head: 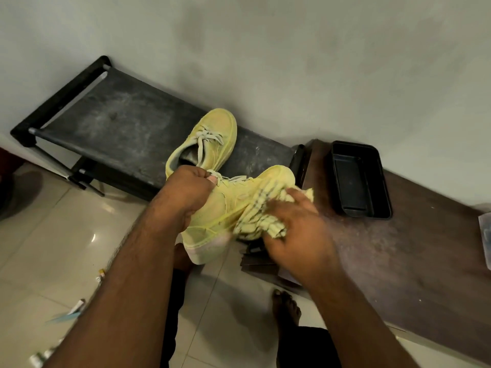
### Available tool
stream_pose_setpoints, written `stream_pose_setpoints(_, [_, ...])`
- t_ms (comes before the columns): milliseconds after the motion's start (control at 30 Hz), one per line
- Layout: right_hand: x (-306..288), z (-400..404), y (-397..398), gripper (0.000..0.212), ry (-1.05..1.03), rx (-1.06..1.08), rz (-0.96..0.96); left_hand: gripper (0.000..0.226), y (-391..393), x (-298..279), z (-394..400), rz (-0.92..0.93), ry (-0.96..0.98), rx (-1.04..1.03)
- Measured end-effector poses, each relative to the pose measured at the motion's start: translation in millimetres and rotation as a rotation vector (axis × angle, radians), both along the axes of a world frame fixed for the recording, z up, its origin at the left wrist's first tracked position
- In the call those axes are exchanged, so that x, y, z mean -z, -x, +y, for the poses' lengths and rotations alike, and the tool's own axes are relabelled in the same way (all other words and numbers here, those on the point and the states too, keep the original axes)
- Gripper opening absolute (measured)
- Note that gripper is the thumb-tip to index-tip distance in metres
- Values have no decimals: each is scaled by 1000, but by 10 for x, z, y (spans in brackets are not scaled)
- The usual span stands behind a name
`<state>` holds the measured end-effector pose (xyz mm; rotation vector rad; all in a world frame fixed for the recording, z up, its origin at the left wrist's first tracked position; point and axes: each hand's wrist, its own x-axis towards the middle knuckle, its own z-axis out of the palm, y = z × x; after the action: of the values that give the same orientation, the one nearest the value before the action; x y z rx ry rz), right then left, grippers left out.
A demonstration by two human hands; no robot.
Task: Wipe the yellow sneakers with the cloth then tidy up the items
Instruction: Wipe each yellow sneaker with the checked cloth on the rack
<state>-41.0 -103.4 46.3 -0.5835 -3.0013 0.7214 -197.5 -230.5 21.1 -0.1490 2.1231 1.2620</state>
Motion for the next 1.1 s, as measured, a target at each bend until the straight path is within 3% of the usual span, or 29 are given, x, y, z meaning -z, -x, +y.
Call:
stream_pose_setpoints(67, [-41, -201, -79, 41, 117, -219, 23, 26, 3, -3, 6, 5, 5, 0])
stream_pose_setpoints(133, [-70, -207, -155, 40, 274, -221, 143, 28, -5, -7, 12, 9, 6, 5])
stream_pose_setpoints(267, [-93, 241, -85, 41, 255, 338, 359, 34, -16, -6, 14, 11, 25, 32])
stream_pose_setpoints(333, [-27, 415, 27, 34, 178, 441, 279, 35, -21, -3, 17, 13, 23, 46])
stream_pose_setpoints(433, [74, 287, 101, 37, 49, 361, -25, 32, -22, 11, 16, 16, 4, 32])
stream_pose_setpoints(533, [39, -170, -28, 32, 20, 206, -193, 26, -4, 17, 18, 12, -7, 5])
stream_pose_setpoints(633, [-96, -545, -110, 15, 367, 135, -222, 20, -26, -8, 27, 6, -30, 5])
stream_pose_setpoints(700, [-192, -401, -70, 9, 653, 368, -121, 26, -52, -24, 16, -20, -64, 29])
stream_pose_setpoints(767, [-304, -95, -42, 7, 785, 632, 101, 39, -75, -47, -14, -50, -120, 65])
stream_pose_setpoints(833, [-410, 221, -41, 11, 560, 757, 324, 47, -93, -51, -45, -54, -145, 145])
stream_pose_setpoints(900, [-430, 408, -30, 17, 193, 749, 362, 33, -106, -66, -56, -45, -147, 206])
stream_pose_setpoints(967, [-365, 443, 12, 27, 0, 699, 200, 45, -107, -75, -54, -48, -153, 247])
stream_pose_setpoints(1100, [-235, 141, 133, 37, -120, 463, -250, 55, -101, -60, -53, -52, -184, 240])
